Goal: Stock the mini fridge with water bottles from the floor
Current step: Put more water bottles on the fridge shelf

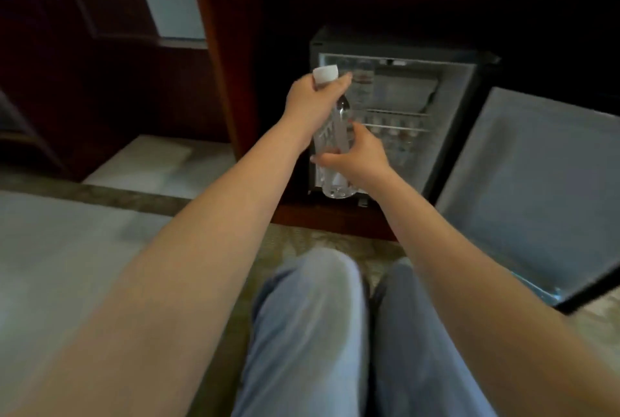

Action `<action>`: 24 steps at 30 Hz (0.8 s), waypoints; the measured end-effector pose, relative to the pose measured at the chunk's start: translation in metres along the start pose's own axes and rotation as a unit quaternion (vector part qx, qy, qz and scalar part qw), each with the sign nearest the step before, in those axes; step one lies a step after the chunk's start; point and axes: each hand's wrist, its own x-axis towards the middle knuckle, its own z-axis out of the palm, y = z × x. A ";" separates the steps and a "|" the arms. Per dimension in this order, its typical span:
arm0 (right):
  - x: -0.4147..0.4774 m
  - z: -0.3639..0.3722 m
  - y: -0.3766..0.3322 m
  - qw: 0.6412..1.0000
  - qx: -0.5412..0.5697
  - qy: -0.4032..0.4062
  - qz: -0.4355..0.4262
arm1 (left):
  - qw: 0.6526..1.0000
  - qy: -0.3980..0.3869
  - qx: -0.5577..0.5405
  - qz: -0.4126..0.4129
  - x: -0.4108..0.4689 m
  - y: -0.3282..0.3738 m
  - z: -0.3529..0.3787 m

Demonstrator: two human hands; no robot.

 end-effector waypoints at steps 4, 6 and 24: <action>0.013 0.077 -0.014 0.998 0.011 -0.056 0.040 | 0.998 0.020 0.014 -0.063 0.000 -0.046 -0.065; 0.018 0.117 -0.008 0.993 0.033 -0.085 0.073 | 0.994 0.043 0.034 -0.095 -0.007 -0.073 -0.095; -0.044 0.301 0.062 0.925 -0.061 -0.324 0.189 | 0.849 0.336 0.120 -0.391 -0.191 -0.323 -0.226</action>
